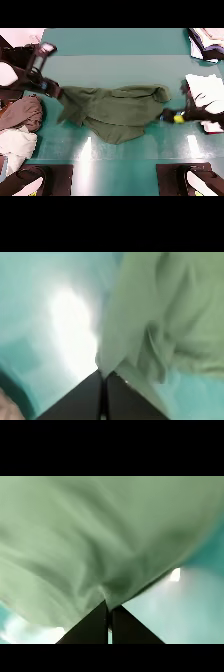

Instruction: Fold the shirts.

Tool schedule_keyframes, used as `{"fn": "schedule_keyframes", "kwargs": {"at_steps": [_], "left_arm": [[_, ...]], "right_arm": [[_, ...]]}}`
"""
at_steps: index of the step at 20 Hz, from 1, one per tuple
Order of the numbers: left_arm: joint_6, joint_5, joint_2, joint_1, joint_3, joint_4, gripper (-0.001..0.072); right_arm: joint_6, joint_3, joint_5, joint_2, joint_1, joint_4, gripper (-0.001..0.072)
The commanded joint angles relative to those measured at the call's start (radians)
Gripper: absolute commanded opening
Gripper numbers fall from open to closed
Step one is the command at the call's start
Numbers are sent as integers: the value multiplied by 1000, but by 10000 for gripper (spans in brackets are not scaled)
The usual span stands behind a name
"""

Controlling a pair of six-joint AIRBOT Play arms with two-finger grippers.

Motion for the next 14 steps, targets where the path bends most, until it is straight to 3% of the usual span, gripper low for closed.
{"fn": "schedule_keyframes", "kwargs": {"at_steps": [1,8,14], "left_arm": [[-5,-46,7,0,232,6,26],[-5,-196,23,0,914,-1,26],[-14,-144,200,0,932,-70,25]], "right_arm": [[27,272,21,121,-39,3,17],[29,902,72,262,-272,0,17],[29,1180,204,277,-494,-4,17]]}}
